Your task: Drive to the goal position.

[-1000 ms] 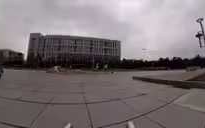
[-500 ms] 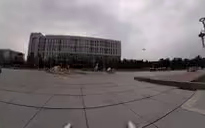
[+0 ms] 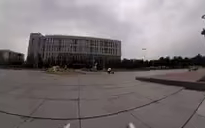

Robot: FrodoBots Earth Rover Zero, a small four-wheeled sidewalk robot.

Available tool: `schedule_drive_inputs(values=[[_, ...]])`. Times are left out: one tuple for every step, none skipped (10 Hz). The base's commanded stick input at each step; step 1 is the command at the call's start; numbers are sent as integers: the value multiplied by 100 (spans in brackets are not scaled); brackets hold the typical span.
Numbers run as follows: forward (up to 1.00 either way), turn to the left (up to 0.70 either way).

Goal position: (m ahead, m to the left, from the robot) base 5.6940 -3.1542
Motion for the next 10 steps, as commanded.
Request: schedule_drive_inputs(values=[[70,-14],[70,-14],[70,-14],[70,-14],[70,-14],[70,-14],[70,-14],[70,-14],[70,-14],[70,-14]])
